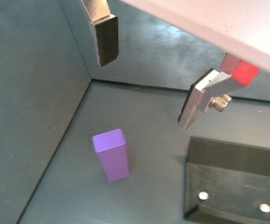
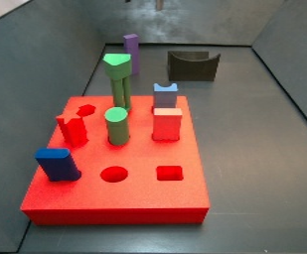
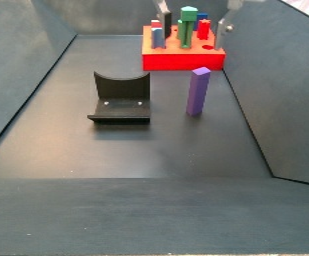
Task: Pick up the rectangle object. Move up. Move to above the board. Insert the rectangle object.
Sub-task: Pick up the rectangle object.
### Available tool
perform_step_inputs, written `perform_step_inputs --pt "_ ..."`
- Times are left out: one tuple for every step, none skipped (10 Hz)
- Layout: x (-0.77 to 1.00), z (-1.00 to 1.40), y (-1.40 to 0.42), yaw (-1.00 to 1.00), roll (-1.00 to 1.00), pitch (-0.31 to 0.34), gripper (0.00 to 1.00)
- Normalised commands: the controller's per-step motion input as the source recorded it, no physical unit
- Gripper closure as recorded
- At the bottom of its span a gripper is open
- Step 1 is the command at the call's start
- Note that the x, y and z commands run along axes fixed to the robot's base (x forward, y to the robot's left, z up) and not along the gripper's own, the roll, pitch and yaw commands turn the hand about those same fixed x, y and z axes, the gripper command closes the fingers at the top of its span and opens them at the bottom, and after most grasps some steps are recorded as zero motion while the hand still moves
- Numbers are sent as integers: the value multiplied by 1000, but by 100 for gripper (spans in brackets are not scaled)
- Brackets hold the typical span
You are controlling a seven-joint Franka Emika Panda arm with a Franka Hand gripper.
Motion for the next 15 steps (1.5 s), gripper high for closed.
perform_step_inputs --pt "-429 -520 -109 -143 0 0 0" --pt "-414 -577 -131 -143 -13 0 0" --pt "-486 -651 -117 -129 -51 0 0" --pt "-529 -566 -40 -129 -93 0 0" --pt "-617 -557 -66 -131 -70 0 0" --pt "-414 -446 -54 -80 -60 0 0" --pt "-174 -311 -77 -3 -50 0 0" --pt "0 -169 -11 0 -63 0 0" --pt "534 0 0 -163 -146 0 0" --pt "509 -6 14 -286 -139 0 0" --pt "117 -94 0 -143 -27 0 0" --pt "0 -111 -86 -646 -20 0 0" --pt "0 -89 0 -497 -16 0 0" --pt "-43 -20 0 -91 0 0 0" --pt "77 -9 0 -66 -13 0 0"
